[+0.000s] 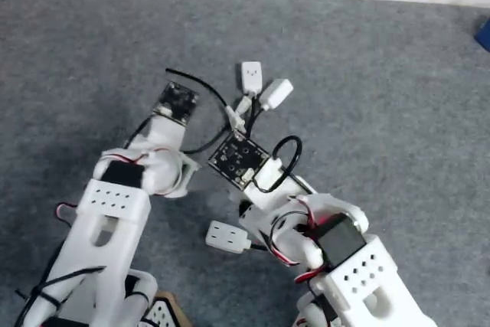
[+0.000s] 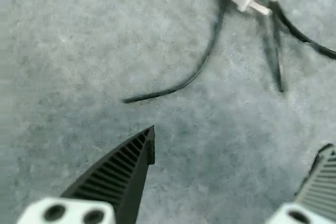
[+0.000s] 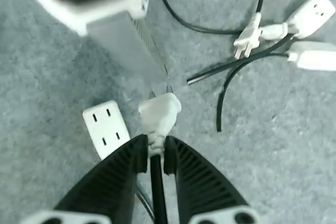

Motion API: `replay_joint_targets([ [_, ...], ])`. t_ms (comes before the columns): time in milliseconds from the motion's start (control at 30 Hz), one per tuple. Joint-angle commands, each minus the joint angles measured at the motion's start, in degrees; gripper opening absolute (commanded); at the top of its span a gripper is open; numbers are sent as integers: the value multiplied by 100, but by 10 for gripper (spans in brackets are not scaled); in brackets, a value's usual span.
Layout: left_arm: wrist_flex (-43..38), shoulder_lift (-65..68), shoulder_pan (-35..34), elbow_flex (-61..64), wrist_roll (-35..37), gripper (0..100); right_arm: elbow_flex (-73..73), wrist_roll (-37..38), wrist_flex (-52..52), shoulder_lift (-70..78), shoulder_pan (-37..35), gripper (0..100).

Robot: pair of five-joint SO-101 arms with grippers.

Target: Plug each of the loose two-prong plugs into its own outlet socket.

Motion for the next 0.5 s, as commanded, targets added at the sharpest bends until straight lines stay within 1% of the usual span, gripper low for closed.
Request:
replay_joint_targets([
  [0, -396, -13, -409, -40, -18, 443, -338, -79, 356, 233, -57, 6],
  [133, -378, -13, -286, -40, -18, 443, -347, -105, 286, 804, -57, 6],
  [233, -378, -22, -119, -40, 9, 443, -347, -431, -110, 1121, -66, 6],
  [367, -185, -22, 189, -40, 158, 443, -382, -642, -593, 1429, -462, 6],
  [467, 18, -22, 409, -22, 167, 443, -848, -888, -620, 1684, -567, 6],
])
